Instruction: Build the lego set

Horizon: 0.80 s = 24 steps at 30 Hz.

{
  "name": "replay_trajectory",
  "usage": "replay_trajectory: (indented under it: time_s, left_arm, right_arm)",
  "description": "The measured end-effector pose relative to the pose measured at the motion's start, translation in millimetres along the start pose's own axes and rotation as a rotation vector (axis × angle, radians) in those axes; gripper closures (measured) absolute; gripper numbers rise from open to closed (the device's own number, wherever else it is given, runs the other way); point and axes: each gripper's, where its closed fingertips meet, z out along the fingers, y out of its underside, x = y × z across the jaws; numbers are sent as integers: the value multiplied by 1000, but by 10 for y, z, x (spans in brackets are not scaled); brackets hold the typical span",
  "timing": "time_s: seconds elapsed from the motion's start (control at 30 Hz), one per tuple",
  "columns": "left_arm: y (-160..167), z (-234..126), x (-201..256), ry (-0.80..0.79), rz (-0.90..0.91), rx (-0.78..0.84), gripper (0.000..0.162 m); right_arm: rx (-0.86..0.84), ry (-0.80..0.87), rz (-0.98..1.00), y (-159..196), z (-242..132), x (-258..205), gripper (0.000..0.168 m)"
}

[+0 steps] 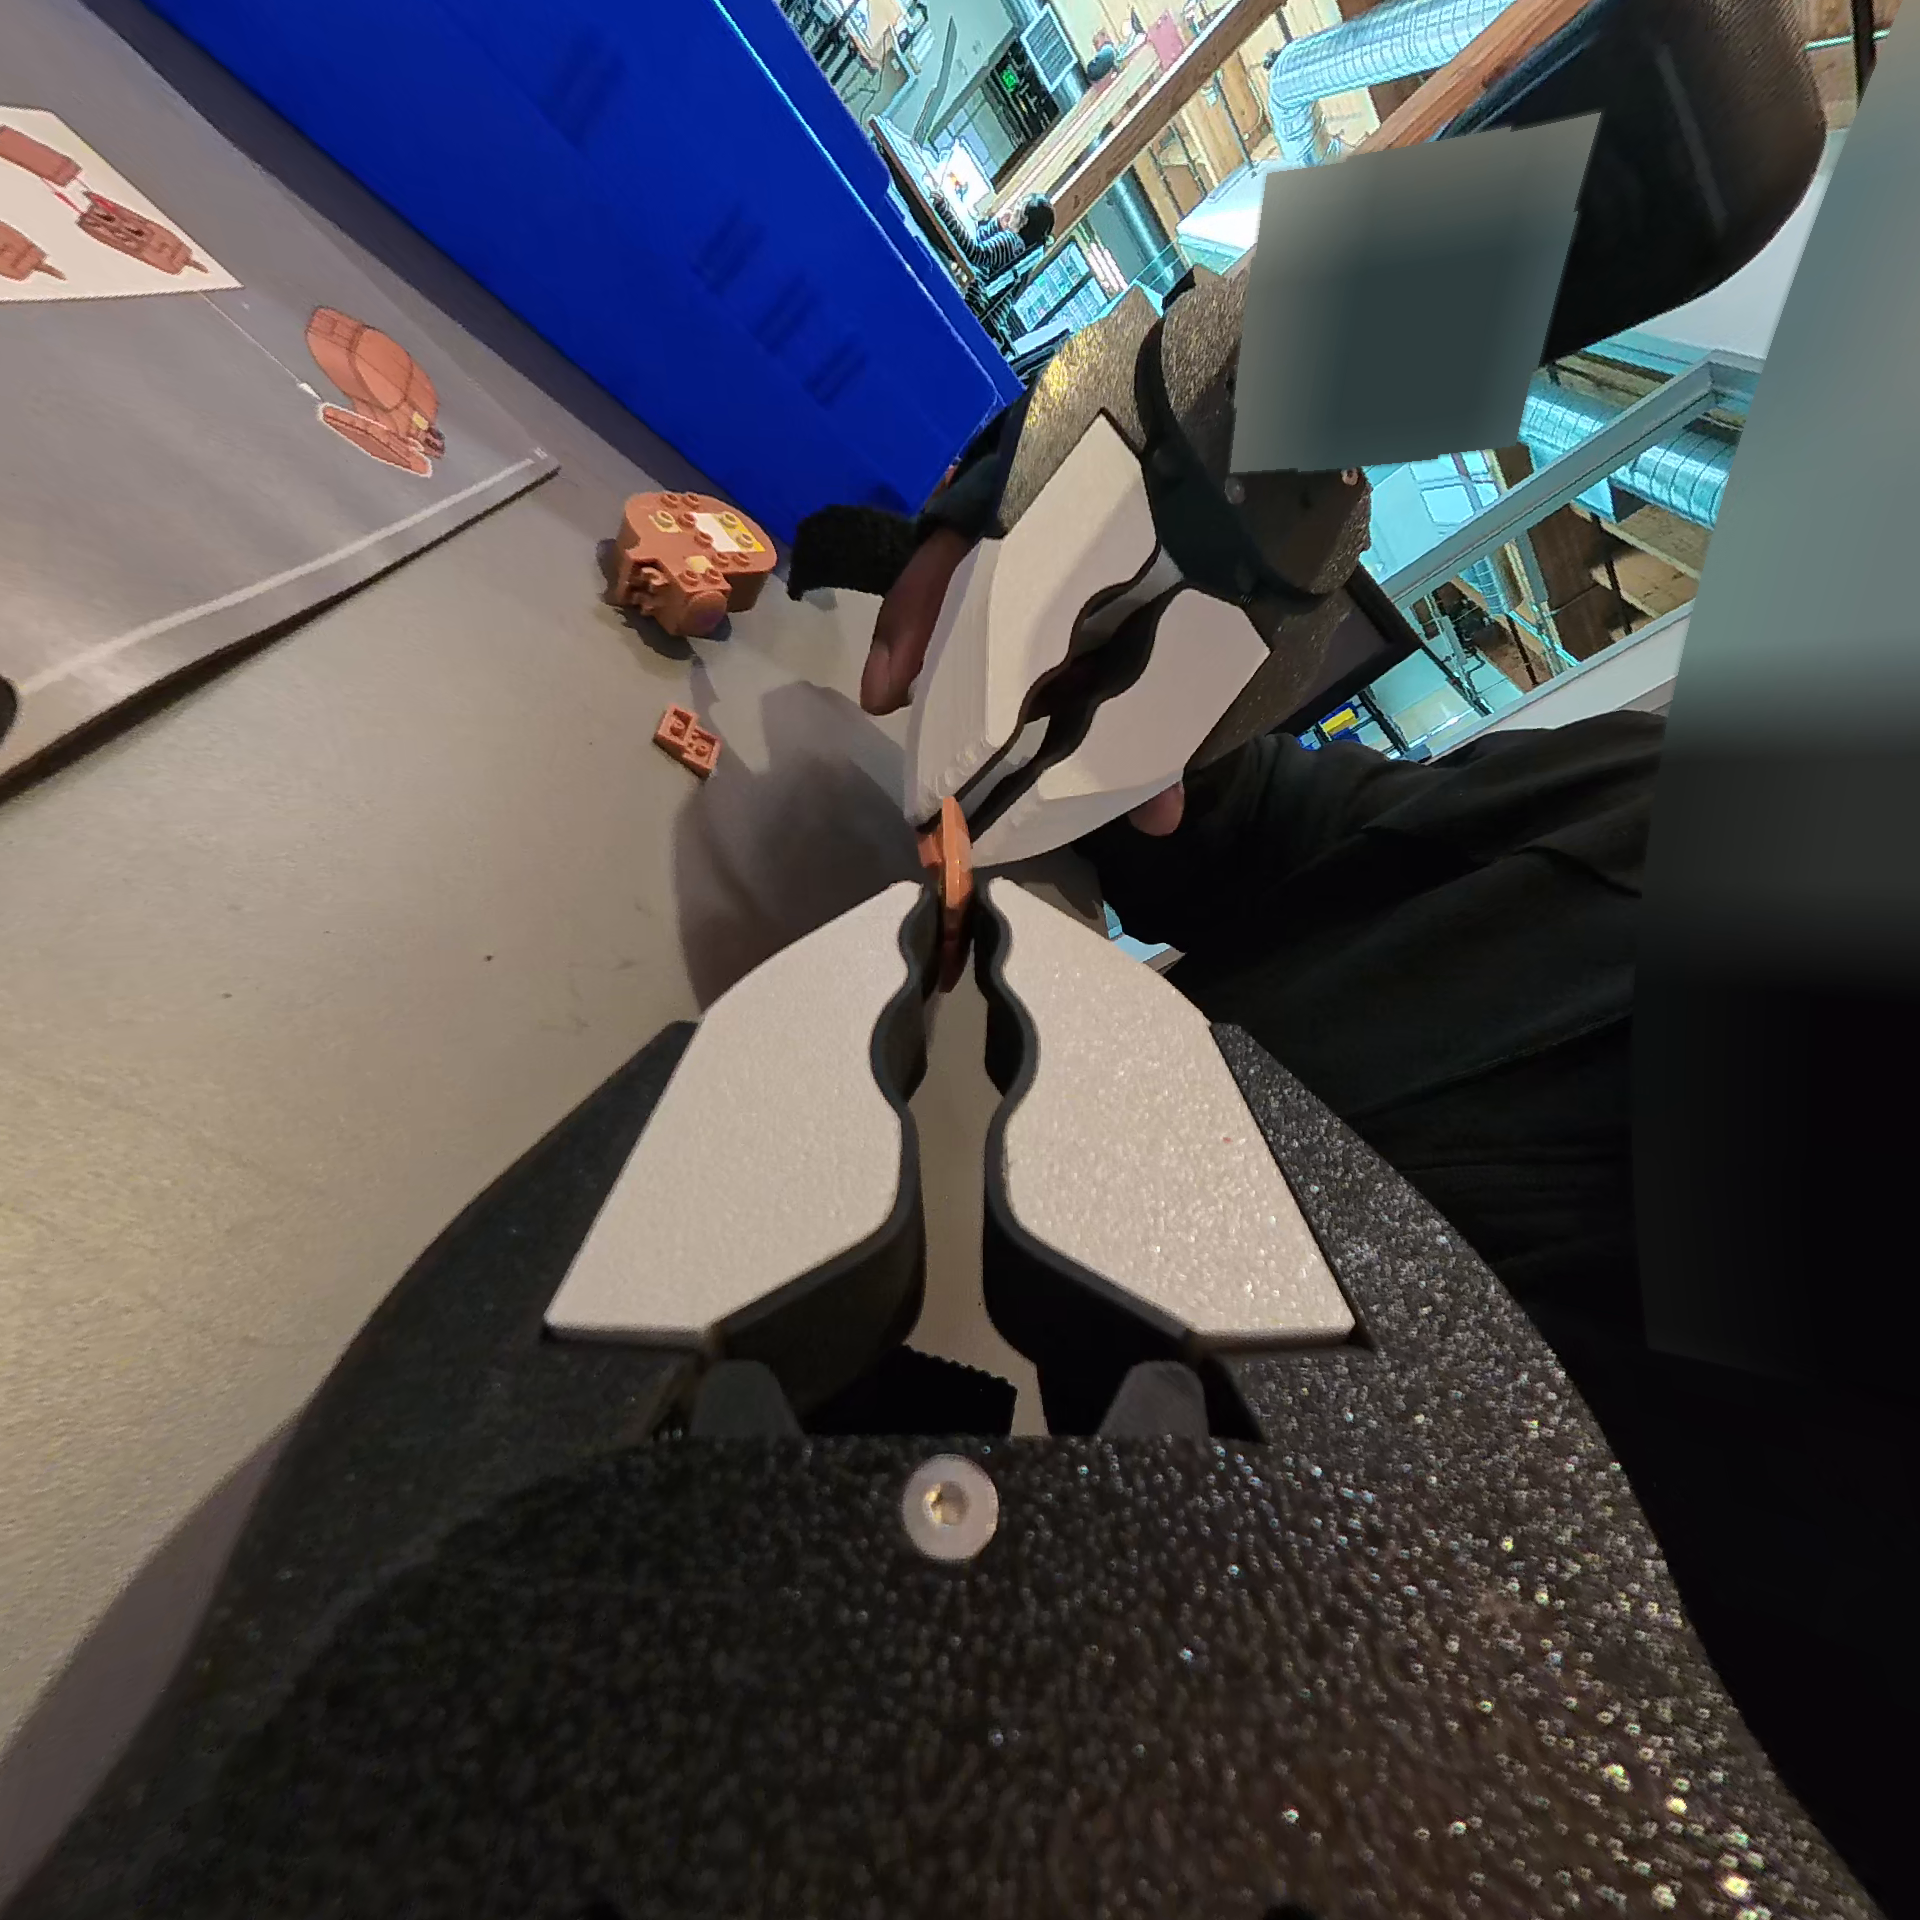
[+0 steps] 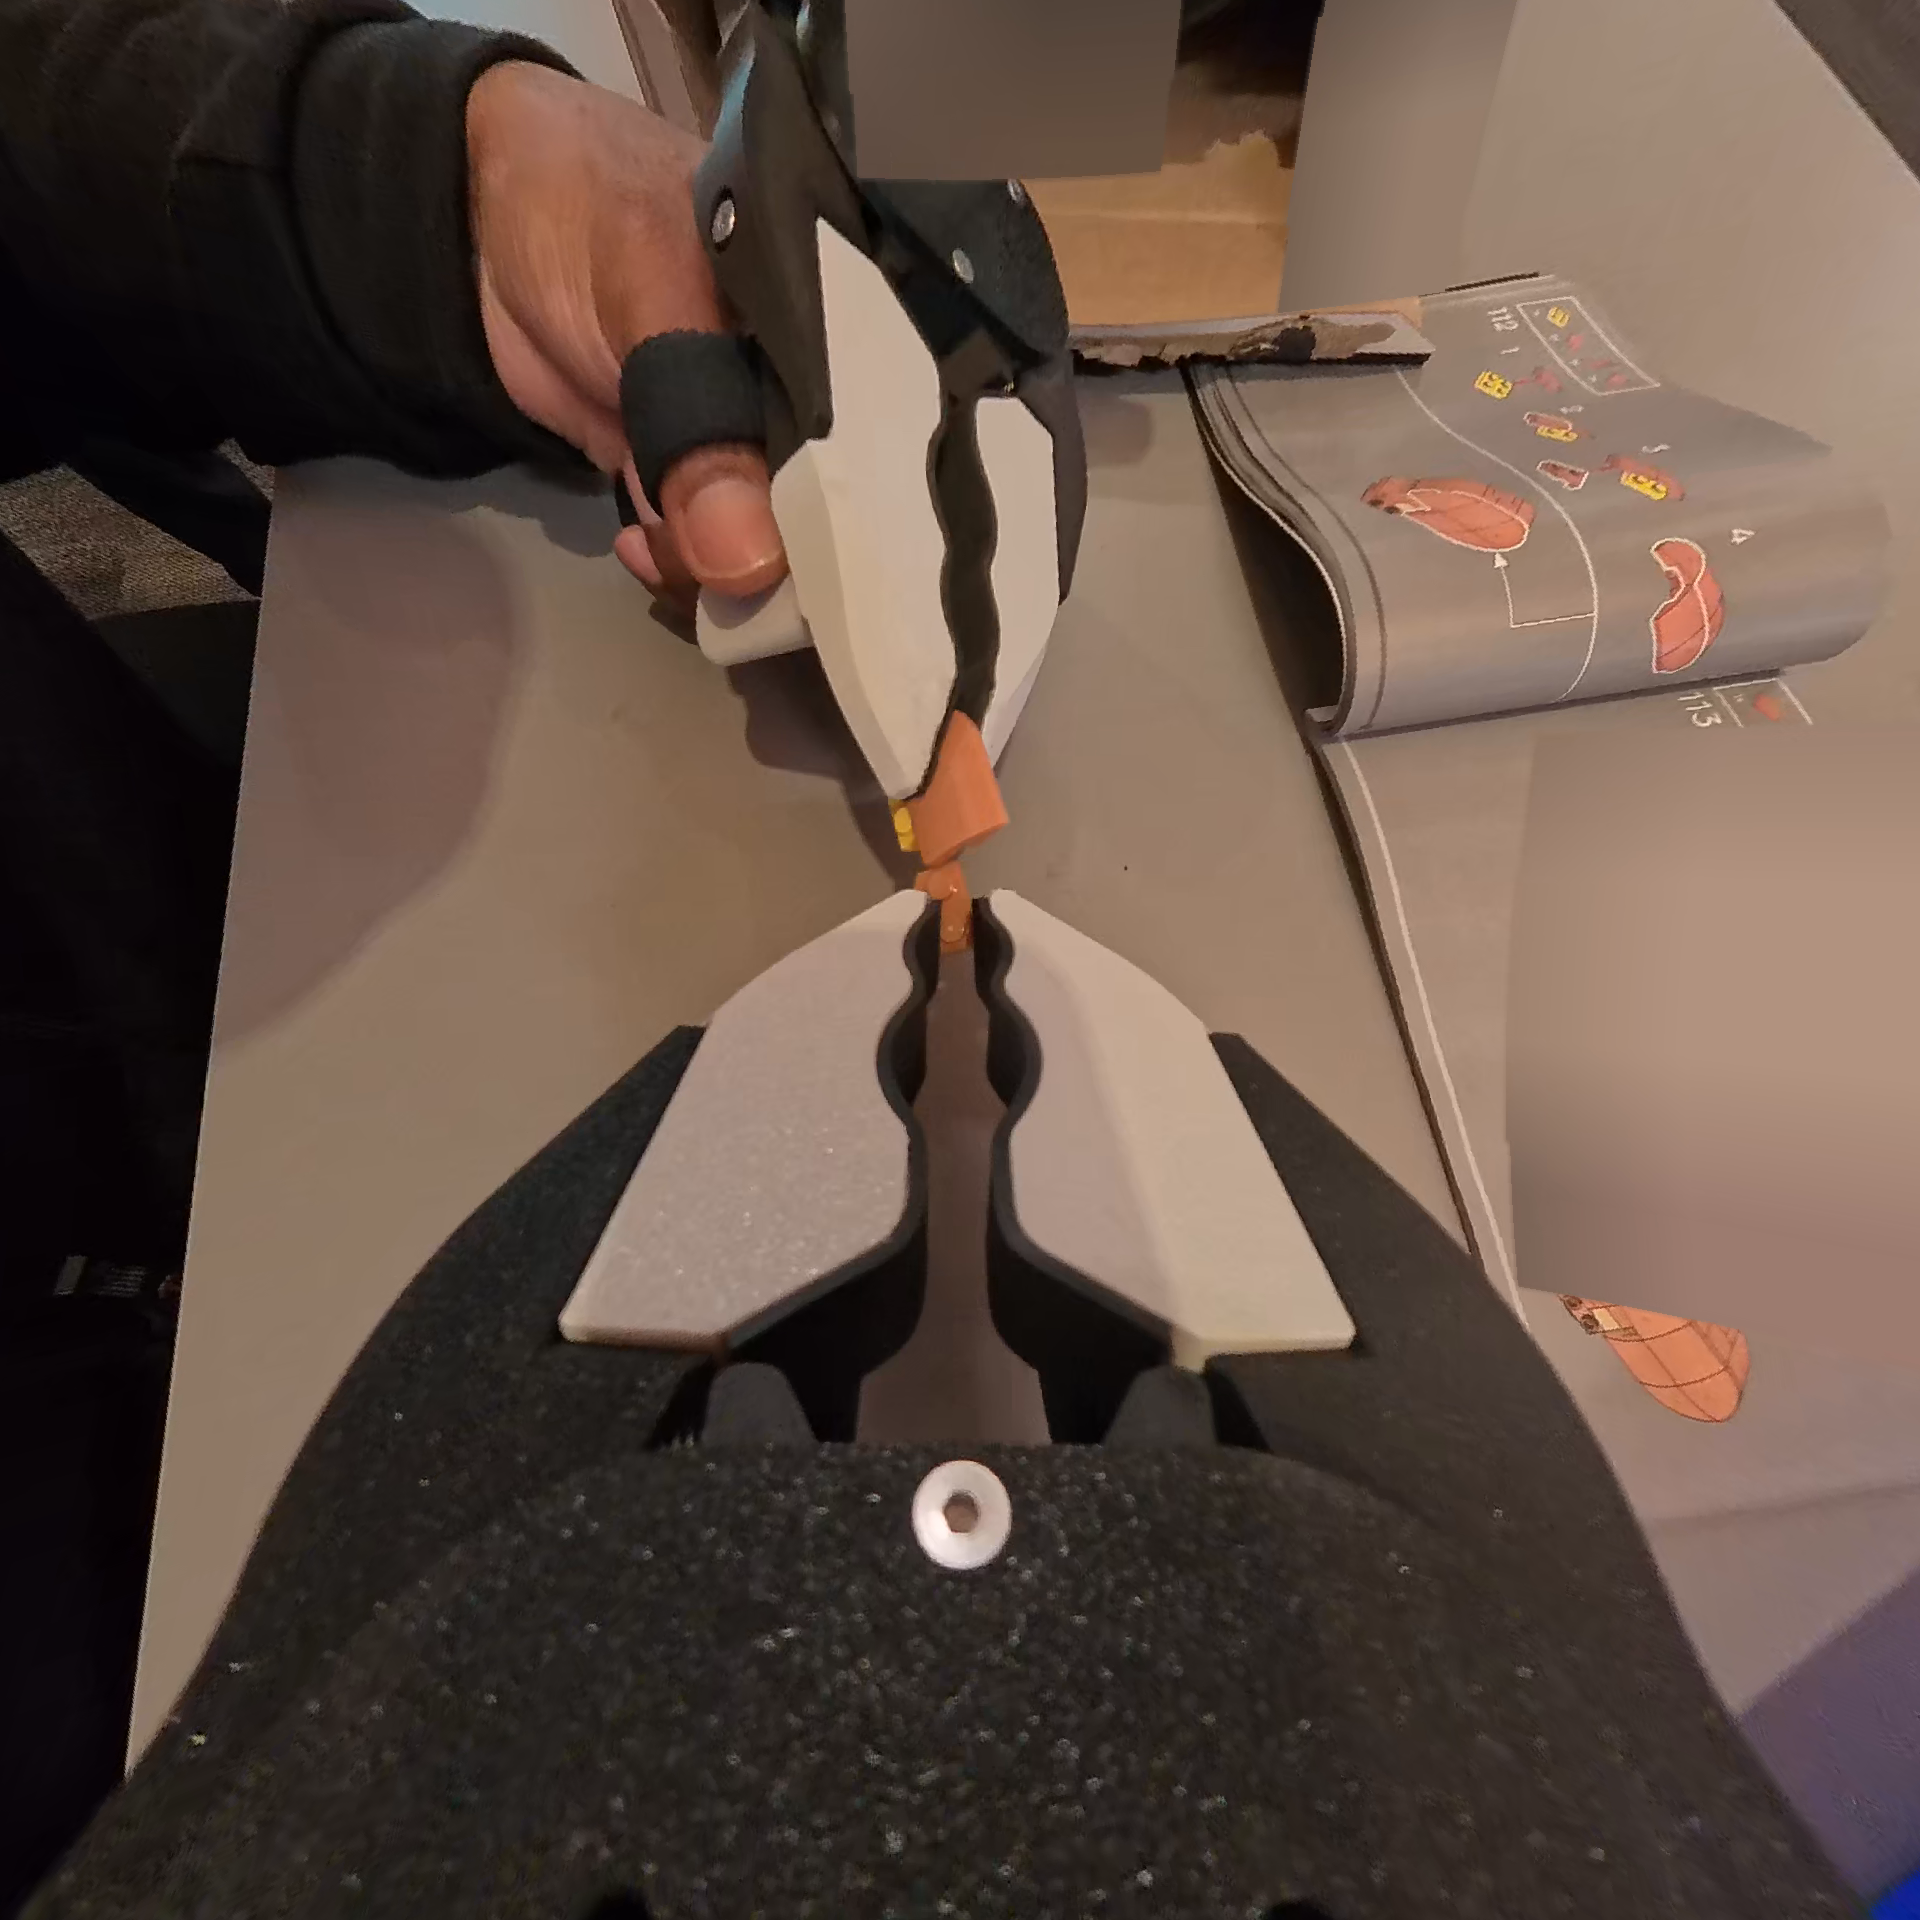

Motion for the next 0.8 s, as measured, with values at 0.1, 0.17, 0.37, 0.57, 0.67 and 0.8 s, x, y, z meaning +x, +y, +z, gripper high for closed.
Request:
replay_trajectory:
  time_s: [0.1,0.17,0.37,0.57,0.67,0.8]
  left_arm:
    - [-1,-1,-1,0,0,1,157]
    - [-1,-1,-1,-1,0,1,157]
    - [0,0,-2,-3,1,1,157]
    - [-1,1,-3,-4,2,1,157]
    - [1,2,-4,-5,3,1,157]
    - [-8,-3,-7,-7,3,6,157]
  right_arm:
    - [0,-1,-1,1,1,-4,162]
    - [0,-1,-1,0,2,-6,162]
    - [1,-2,0,3,0,-10,162]
    - [0,-3,1,9,0,-14,162]
    - [0,-3,3,10,-1,-12,162]
    - [-5,-4,5,29,3,-12,162]
